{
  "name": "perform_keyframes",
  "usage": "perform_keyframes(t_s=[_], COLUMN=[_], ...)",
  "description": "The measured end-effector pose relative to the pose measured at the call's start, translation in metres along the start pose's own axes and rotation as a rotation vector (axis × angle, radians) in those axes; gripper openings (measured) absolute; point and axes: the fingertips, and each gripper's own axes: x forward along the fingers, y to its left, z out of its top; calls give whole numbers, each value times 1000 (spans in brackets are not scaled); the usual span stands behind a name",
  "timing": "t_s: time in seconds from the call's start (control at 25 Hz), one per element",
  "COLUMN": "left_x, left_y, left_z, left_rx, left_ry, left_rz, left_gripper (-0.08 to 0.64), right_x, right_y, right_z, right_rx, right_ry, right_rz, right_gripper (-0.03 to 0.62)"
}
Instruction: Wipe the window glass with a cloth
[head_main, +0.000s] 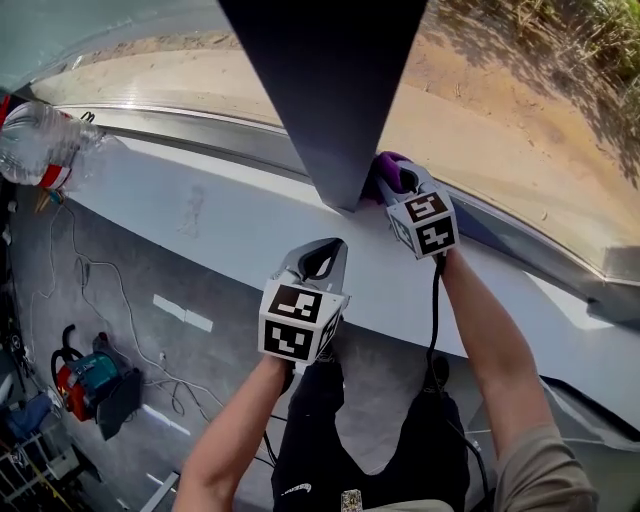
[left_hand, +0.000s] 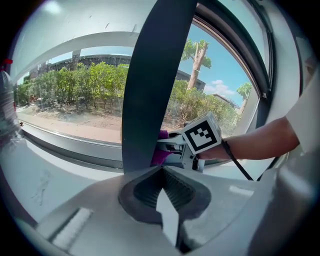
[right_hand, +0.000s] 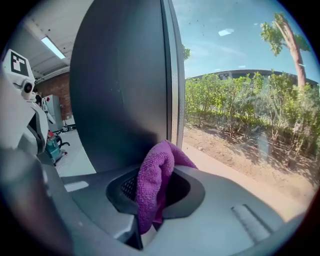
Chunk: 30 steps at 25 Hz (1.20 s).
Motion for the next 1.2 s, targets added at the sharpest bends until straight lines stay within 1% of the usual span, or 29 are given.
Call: perform_keyframes(t_s=[0.2,0.36,0.48,0.6,0.72,0.8,0.92,1.04,1.2], left_x=[-7,-20,-40,-65,-93,-116,-152,-186,-225], left_y=[-34,-61,-77,-92,-108,-117,-125,-129,-133], left_z=[14,48,70,88,106,121,143,157,176], left_rx=[-10,-12,-32,-25,6,21,48,83,127], left_ry=[-23,-81,-129,-161,-193,-223,-268,-314,-354], left_rz=[18,24,33,45,63,63,48,30,-16], left_gripper=[0,0,0,0,0,0,0,0,0], right_x=[-48,-102,-146,-186,-225,-251,-290,-324,-358], right_y=[13,19,31,46,61,73,88,105,133], right_z=[31,69,98,126,154,175,205,223,251], right_rx=[-34,-74,-78,-80,-116,-141,-121,-106,-77], right_ry=[-84,-145,-196,-250,-300,-331,-382,-423,-460], right_rz=[63,92,110,110,83,65,27,-31,-73], right_gripper=[78,78,78,79,78,79,79,78,77])
